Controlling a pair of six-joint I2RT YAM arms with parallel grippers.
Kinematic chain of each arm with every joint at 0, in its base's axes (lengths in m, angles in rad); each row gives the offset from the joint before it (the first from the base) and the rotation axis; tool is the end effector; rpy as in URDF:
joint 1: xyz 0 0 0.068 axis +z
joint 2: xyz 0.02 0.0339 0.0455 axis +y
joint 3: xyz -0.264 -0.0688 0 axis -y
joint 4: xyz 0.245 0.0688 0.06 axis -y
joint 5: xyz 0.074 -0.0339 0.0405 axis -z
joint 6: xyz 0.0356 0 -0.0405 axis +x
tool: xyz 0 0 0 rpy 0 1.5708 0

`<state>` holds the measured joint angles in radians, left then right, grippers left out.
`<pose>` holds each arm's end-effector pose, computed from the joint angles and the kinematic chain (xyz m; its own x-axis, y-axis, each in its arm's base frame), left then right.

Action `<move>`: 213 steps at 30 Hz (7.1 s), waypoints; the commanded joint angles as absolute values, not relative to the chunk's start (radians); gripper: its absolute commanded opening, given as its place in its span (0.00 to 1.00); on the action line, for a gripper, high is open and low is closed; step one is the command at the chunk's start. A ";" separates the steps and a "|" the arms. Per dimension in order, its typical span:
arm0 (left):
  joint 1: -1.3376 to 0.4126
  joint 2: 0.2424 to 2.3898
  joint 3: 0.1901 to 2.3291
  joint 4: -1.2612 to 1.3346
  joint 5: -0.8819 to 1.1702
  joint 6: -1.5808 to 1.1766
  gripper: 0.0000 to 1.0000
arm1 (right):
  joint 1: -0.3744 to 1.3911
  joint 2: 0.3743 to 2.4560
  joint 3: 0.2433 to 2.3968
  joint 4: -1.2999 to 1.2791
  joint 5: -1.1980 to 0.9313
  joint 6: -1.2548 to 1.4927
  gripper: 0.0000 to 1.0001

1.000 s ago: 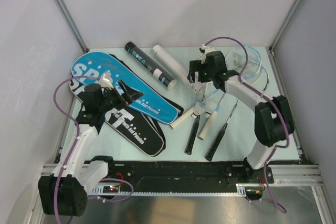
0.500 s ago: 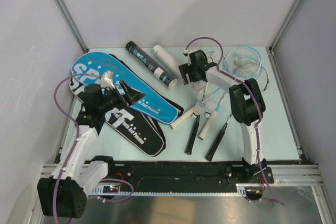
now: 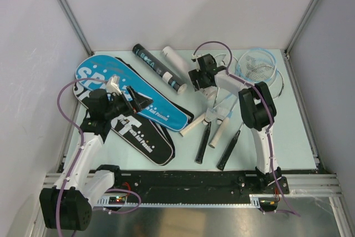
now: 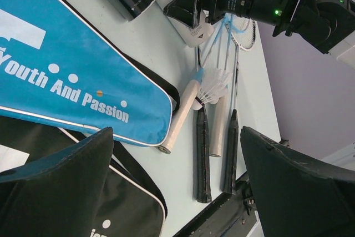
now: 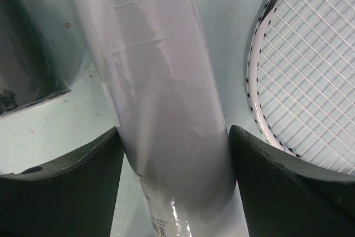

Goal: Pack up the badminton gear
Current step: Open the lid of the shuttle tube, then place the lid at the center of the board.

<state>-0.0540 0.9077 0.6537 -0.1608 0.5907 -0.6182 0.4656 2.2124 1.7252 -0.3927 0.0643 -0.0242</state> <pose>0.2031 -0.0308 0.2763 -0.6489 -0.4470 -0.6157 0.2181 0.6660 -0.7133 0.4410 0.2190 0.1789 -0.6785 -0.3679 -0.6358 -0.4280 0.9014 -0.0649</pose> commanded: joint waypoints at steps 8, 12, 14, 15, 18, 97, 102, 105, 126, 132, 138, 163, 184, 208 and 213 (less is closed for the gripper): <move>-0.040 0.901 0.660 -0.150 0.607 -0.591 1.00 | 0.467 1.993 1.668 -0.314 0.087 -0.006 0.54; -0.041 0.894 0.668 -0.151 0.598 -0.584 1.00 | 0.472 1.911 1.634 -0.318 0.090 0.027 0.51; -0.041 0.887 0.672 -0.151 0.587 -0.582 1.00 | 0.479 1.871 1.619 -0.333 0.095 0.044 0.51; -0.041 0.883 0.674 -0.151 0.583 -0.584 1.00 | 0.482 1.849 1.613 -0.341 0.097 0.053 0.51; -0.040 0.867 0.683 -0.150 0.578 -0.595 1.00 | 0.498 1.774 1.586 -0.374 0.104 0.104 0.50; -0.417 0.915 0.913 -0.323 0.701 -0.310 0.48 | 0.719 0.740 0.922 -0.228 -0.085 0.514 0.81; -0.555 0.982 0.946 -0.503 0.590 -0.163 0.49 | 0.466 0.829 1.027 -0.259 -0.425 0.488 0.71; -0.610 1.016 0.943 -0.563 0.564 -0.097 0.49 | 0.342 0.887 1.061 -0.245 -0.625 0.501 0.64; -0.745 0.991 0.942 -0.602 0.590 -0.017 0.48 | 0.351 1.141 1.069 -0.051 -0.934 0.633 0.48; -0.746 0.962 0.932 -0.603 0.613 -0.016 0.48 | 0.409 1.163 1.070 -0.098 -0.884 0.598 0.48; -0.750 0.961 0.930 -0.603 0.617 -0.017 0.48 | 0.440 1.172 1.069 -0.136 -0.870 0.569 0.42; -0.751 0.951 0.916 -0.601 0.543 -0.005 0.38 | 0.261 1.116 1.069 0.092 -1.086 0.804 0.00; -0.751 0.939 0.915 -0.600 0.546 -0.003 0.37 | 0.204 1.051 1.069 0.106 -1.074 0.849 0.00; -0.751 0.790 0.888 -0.578 0.354 -0.002 0.41 | 0.041 0.967 0.812 -0.586 0.039 0.835 0.00; -0.751 0.768 0.878 -0.565 0.340 -0.008 0.41 | 0.031 0.986 0.734 -0.688 0.277 0.958 0.00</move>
